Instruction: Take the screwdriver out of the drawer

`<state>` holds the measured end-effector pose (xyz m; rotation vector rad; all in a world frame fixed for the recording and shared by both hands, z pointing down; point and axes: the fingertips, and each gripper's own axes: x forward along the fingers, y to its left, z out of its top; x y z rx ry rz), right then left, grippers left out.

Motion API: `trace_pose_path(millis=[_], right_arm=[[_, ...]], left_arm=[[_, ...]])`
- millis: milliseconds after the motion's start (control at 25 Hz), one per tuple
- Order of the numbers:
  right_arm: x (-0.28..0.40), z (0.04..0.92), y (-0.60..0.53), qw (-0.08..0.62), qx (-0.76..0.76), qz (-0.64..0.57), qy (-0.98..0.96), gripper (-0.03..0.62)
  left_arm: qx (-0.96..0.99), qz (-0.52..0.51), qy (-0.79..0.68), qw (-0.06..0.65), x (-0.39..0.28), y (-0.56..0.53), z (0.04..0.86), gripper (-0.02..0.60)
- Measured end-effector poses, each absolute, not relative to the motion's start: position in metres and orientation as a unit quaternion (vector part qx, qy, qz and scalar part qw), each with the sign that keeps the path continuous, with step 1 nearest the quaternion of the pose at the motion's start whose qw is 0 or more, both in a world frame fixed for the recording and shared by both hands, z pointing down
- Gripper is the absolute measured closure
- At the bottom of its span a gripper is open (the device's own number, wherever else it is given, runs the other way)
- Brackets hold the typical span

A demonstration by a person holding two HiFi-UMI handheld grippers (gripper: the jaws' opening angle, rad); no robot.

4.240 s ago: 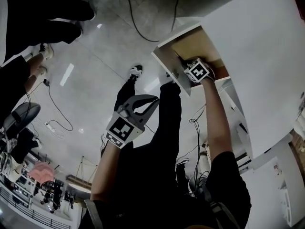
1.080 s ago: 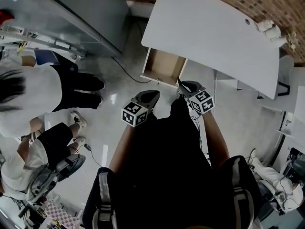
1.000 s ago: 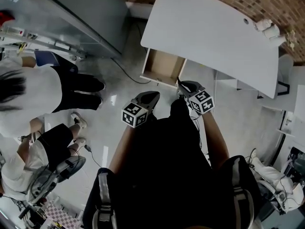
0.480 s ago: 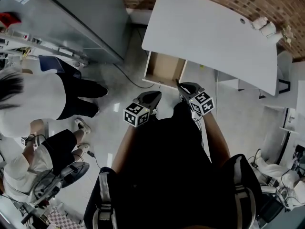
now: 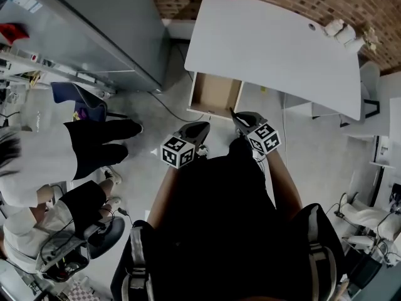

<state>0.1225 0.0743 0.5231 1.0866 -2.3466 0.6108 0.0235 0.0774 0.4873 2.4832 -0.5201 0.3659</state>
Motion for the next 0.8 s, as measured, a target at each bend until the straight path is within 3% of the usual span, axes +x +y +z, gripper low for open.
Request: trace_pose_path(millis=[800], right_arm=[[0.120, 0.518, 0.070, 0.237, 0.407, 0.220, -0.854, 0.482]], left_arm=[[0.931, 0.128, -0.186, 0.286, 0.022, 0.064, 0.485, 0.565]])
